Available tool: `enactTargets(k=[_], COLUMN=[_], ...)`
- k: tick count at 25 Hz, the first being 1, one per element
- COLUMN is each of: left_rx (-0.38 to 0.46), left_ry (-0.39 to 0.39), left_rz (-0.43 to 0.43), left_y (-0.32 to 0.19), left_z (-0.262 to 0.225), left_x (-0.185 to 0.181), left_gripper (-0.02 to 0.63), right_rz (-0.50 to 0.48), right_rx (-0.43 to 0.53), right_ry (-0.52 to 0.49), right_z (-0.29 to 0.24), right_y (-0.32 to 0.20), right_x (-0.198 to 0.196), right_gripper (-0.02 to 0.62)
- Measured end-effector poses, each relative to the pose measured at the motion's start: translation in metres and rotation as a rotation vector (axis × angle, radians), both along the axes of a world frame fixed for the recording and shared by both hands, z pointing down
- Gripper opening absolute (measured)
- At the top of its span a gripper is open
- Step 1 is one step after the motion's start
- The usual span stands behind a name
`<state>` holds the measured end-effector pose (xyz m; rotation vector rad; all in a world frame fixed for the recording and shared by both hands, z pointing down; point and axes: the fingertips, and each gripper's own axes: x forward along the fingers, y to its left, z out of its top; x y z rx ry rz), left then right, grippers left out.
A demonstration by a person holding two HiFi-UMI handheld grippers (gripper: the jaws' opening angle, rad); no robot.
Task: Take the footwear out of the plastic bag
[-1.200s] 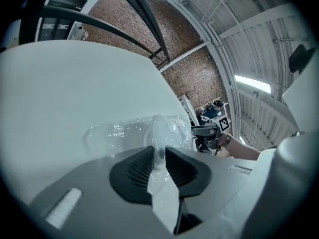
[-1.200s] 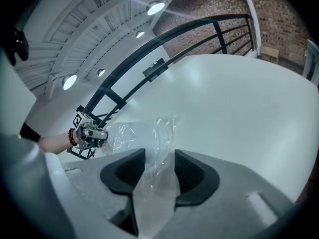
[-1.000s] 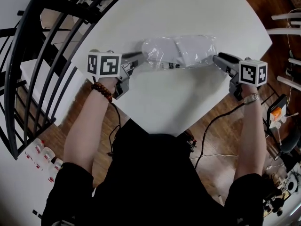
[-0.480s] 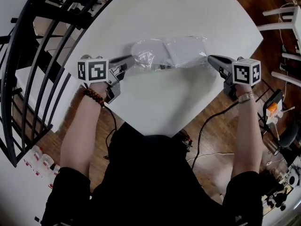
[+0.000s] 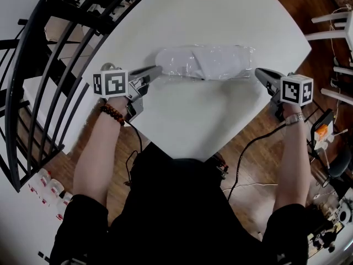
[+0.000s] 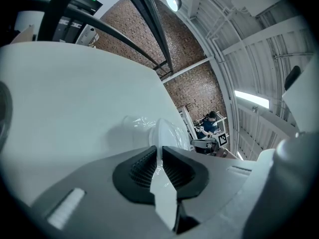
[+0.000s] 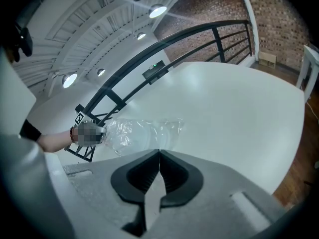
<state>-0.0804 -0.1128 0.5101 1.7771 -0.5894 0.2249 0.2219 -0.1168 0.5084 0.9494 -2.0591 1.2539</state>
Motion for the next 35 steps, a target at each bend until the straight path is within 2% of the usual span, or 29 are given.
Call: enactTargets(k=[13,25,30,35], left_rx=[-0.004,-0.017,-0.007,0.031], left_ry=[0.051,0.052,0.003,-0.075], left_rz=[-0.081,-0.120,-0.103,-0.061], left_y=[0.004,0.009,0.012,0.012], left_z=[-0.008,-0.002,0.003,0.003], left_x=[-0.028,-0.044,-0.044,-0.045], left_gripper=[0.049,0.049,0.063,0.147], right_rz=[0.063,0.107,0.113,0.131], right_rx=[0.026,0.042,0.047,0.064], right_ry=[0.101,0.176,0.192,0.204], right_z=[0.002,0.010,0.011,0.007], right_y=[0.001,-0.001,-0.001,-0.002], right_x=[0.027,0.049,0.052,0.057], right_gripper=[-0.005,-0.005,0.005,0.053])
